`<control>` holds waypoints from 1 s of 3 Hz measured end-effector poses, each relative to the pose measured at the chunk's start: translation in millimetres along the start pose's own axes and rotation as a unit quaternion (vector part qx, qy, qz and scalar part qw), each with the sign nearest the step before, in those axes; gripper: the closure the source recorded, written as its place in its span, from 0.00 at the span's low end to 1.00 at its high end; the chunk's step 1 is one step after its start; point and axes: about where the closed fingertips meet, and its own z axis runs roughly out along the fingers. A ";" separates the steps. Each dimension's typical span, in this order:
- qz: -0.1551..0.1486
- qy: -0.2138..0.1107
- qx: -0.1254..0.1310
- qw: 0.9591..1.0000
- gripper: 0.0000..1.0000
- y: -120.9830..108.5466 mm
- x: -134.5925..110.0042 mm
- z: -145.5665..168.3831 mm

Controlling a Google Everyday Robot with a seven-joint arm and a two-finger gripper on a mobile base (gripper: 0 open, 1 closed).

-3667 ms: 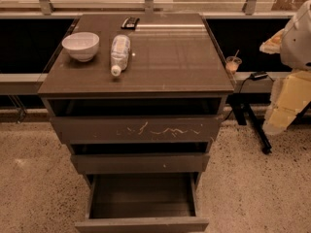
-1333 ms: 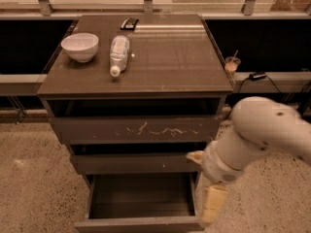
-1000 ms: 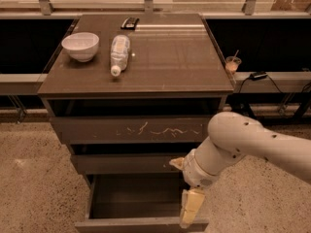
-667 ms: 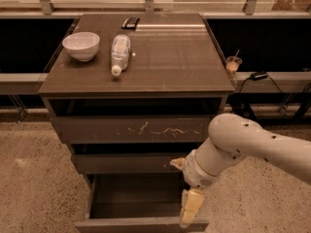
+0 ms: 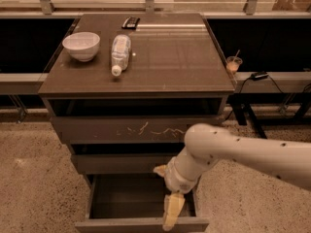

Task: Close bottom drawer

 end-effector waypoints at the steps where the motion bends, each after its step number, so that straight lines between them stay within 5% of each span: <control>1: 0.009 -0.041 0.006 0.999 0.00 -17.1 16.9 78.1; 2: 0.009 -0.070 0.081 0.994 0.00 -42.0 24.5 119.5; 3: 0.013 -0.063 0.068 0.996 0.00 -43.9 28.9 129.4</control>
Offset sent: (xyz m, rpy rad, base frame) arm 0.0475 0.0520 -0.1618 0.2124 -0.3000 -0.2308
